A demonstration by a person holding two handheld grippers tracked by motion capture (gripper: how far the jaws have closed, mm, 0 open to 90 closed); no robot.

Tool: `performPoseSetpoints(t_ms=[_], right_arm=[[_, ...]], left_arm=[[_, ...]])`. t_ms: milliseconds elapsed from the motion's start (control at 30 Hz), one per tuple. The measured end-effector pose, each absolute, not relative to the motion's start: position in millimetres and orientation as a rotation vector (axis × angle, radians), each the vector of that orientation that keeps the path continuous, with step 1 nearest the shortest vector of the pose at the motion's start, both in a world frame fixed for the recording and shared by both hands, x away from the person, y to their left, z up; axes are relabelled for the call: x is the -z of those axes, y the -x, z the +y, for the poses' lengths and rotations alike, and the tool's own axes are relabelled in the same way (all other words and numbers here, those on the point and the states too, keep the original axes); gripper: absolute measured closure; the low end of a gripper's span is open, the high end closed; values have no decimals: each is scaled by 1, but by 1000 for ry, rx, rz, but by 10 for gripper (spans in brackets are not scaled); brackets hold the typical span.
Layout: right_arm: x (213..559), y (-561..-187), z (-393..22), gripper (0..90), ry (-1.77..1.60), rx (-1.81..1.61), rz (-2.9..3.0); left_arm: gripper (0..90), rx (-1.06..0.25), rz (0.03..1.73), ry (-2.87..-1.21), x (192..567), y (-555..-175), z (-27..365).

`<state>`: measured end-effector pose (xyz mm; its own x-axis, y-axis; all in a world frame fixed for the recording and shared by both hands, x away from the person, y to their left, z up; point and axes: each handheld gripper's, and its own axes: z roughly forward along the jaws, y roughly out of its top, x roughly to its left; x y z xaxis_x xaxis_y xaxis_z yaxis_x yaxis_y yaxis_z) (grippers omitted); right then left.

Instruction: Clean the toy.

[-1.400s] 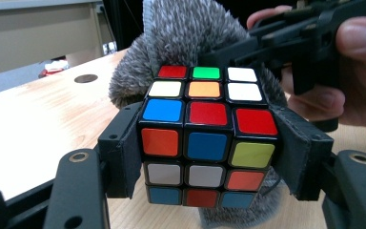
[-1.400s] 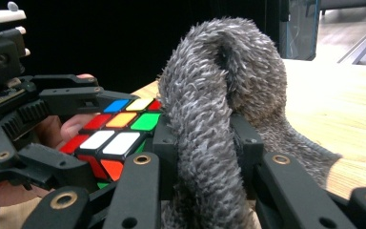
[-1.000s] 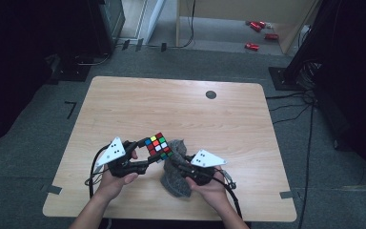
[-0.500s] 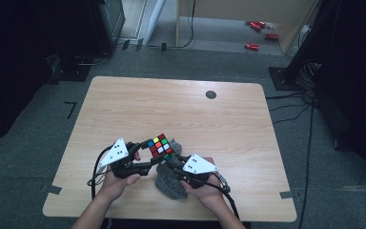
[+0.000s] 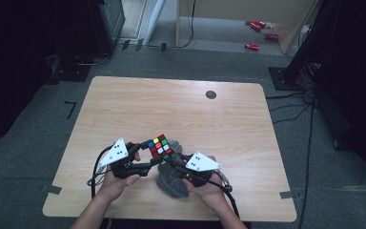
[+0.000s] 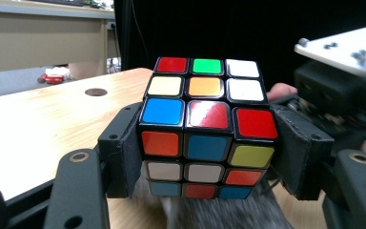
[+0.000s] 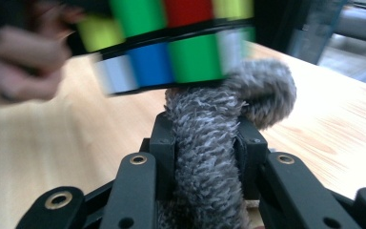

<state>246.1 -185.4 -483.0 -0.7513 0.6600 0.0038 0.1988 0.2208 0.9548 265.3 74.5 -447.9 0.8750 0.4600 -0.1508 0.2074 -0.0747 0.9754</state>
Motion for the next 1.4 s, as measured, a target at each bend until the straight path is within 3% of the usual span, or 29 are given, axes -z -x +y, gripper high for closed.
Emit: performPoseSetpoints(t_ms=[267,500,733,1100,1400], right_arm=[[486,-237,-169,678,-654,-1556,2203],[473,-244,-194,680,-731,-1631,2088],[483,-237,-175,678,-625,-1592,2217],[457,-258,-248,677,-980,-1568,1916],[463,-267,-282,669,-1172,-1444,1806]], left_arm=[[354,-227,526,-1652,447,-266,76],[354,-187,500,-1632,441,-264,78],[354,-238,551,-1652,445,-267,77],[355,-305,672,-1647,450,-275,81],[354,-356,770,-1730,466,-285,68]])
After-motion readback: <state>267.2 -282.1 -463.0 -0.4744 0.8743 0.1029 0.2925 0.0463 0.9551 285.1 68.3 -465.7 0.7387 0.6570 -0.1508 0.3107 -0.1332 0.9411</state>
